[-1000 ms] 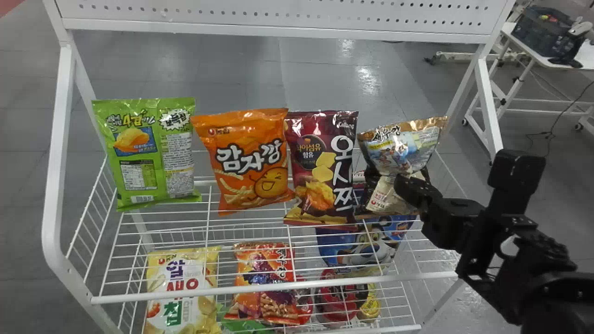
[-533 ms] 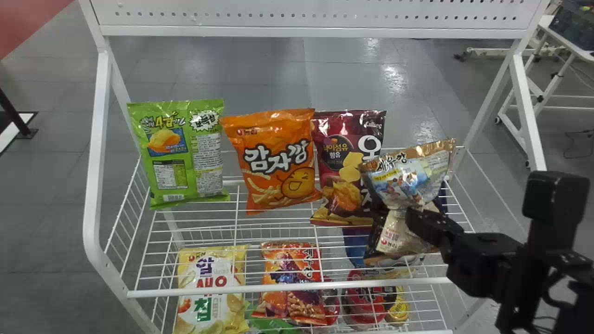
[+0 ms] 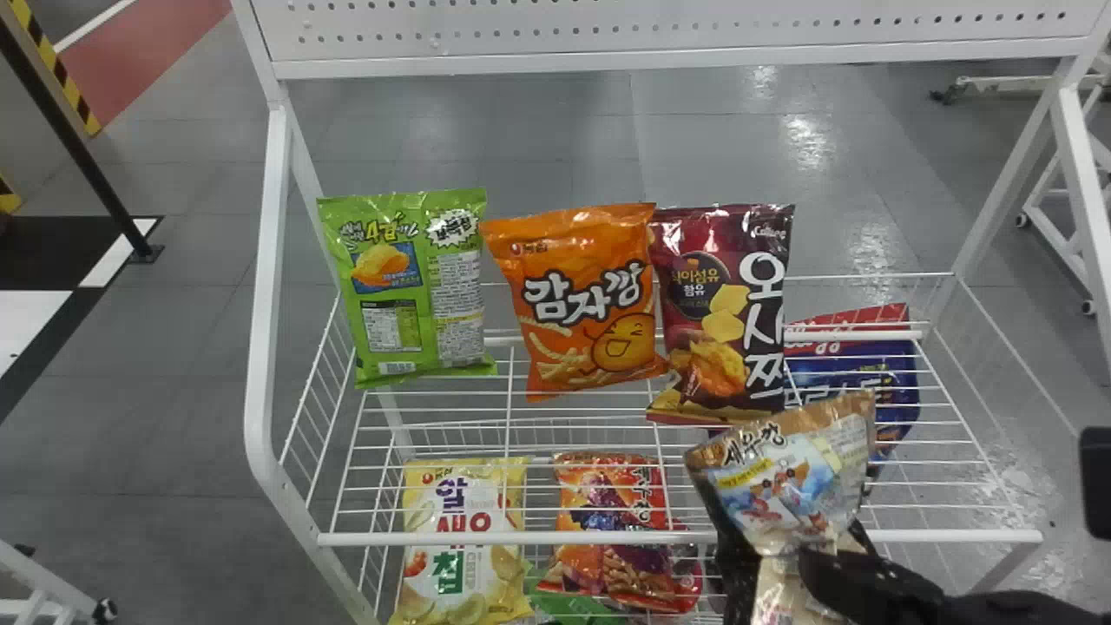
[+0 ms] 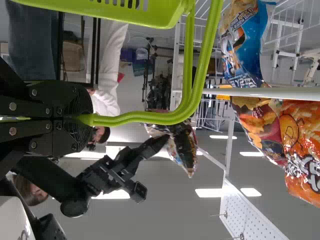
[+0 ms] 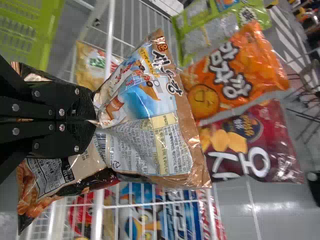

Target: Hold basket handle with left hand then pick spicy shrimp crackers with right hand and place into basket

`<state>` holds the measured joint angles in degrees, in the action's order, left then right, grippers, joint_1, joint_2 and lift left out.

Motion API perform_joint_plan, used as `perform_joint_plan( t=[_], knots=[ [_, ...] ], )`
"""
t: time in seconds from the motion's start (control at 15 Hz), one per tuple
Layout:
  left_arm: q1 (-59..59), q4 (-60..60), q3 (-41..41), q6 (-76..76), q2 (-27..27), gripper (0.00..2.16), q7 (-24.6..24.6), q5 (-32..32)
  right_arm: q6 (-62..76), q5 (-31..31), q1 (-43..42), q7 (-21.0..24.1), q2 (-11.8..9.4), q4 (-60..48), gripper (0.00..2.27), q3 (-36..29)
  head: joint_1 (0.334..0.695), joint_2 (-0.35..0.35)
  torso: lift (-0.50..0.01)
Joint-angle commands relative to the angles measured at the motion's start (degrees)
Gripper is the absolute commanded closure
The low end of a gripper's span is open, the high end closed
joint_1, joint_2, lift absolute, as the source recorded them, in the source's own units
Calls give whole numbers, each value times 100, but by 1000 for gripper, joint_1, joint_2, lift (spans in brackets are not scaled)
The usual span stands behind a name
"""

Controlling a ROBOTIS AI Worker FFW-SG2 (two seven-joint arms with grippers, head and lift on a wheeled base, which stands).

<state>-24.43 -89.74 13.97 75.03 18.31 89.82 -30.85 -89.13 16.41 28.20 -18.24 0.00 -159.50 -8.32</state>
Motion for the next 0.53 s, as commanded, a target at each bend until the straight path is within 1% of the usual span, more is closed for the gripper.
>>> perform_joint_plan(
  t=[0.0, 0.13, 0.2, 0.4, 0.47],
  knots=[
    [0, 0, 0, -1, -12, 2148, 74, 0, -95, 135, 177, -179, 5, -81, 2240, -12, 695, 104, -10],
    [0, 18, 0, -1, -12, 2148, 74, 0, -95, 407, 291, -346, 5, -81, 2240, -64, 695, 133, -10],
    [0, 18, 0, -1, -12, 2148, 74, 0, -95, 469, 361, -408, 5, -73, 2240, -29, 695, 165, -10],
    [0, 27, 0, -18, -21, 2148, 74, 0, -95, 715, 458, -566, 5, -29, 2240, -3, 695, 213, -10],
    [0, 18, 9, -18, -21, 2148, 74, 0, -95, 741, 484, -637, 5, 7, 2240, 23, 695, 245, -10]
  ],
)
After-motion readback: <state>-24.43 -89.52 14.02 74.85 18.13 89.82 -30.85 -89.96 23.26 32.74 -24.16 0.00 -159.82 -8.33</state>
